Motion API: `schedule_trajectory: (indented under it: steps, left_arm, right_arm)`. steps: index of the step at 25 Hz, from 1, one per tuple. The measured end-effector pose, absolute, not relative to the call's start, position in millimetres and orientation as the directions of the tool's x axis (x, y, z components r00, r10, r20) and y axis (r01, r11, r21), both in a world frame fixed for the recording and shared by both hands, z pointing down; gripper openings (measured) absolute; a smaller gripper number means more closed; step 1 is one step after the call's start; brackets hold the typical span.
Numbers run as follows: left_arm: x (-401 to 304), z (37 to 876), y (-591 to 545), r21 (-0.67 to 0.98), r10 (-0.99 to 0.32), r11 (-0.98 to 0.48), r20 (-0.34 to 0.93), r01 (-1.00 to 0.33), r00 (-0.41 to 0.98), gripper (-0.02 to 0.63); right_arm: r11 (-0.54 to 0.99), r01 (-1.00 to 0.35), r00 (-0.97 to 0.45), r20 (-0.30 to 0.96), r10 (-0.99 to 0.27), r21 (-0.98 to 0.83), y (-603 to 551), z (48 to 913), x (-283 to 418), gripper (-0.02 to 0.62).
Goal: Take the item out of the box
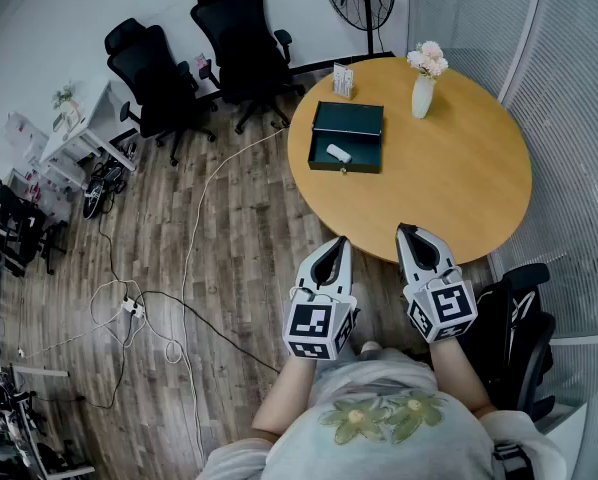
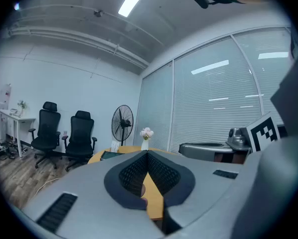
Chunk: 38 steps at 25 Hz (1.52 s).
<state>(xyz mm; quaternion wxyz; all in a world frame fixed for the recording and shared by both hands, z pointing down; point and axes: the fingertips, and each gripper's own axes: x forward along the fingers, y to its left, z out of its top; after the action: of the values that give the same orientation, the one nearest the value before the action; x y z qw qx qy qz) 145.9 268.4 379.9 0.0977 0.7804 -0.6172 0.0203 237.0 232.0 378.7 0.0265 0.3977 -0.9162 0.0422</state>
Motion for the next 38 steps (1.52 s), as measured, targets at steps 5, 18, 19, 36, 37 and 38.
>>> schedule_trajectory:
  steps: [5,18,19,36,37,38]
  left_arm:
    - [136.3,383.4,251.1,0.132,-0.956,-0.227,0.16,-0.965,0.247,0.0]
    - [86.3,399.8,169.0,0.142,-0.944,-0.254,0.178,-0.957,0.277,0.0]
    - [80.9,399.7,160.8,0.141,-0.943,-0.258,0.178,-0.956,0.281,0.0]
    - [-20.1,395.8,33.3,0.139,-0.894,-0.379,0.2,-0.915,0.401,0.0]
    - [-25.4,396.7,28.1,0.141,-0.891,-0.384,0.201,-0.912,0.406,0.0]
    - [-30.1,398.2,23.3,0.145,-0.888,-0.389,0.203,-0.91,0.412,0.0]
  right_arm:
    - [0.673,-0.737,-0.675,0.081,-0.733,-0.054,219.3,382.5,228.8,0.005]
    - [0.669,-0.743,-0.668,0.095,-0.738,-0.029,139.1,394.4,172.0,0.005]
    - [0.666,-0.745,-0.666,0.094,-0.74,-0.03,130.5,394.4,167.0,0.005]
    - [0.572,-0.82,-0.57,0.089,-0.817,-0.009,9.9,384.5,65.1,0.006]
    - [0.566,-0.825,-0.564,0.091,-0.821,-0.006,5.3,384.7,60.1,0.006]
    - [0.561,-0.828,-0.558,0.094,-0.824,-0.002,1.3,385.5,55.6,0.006]
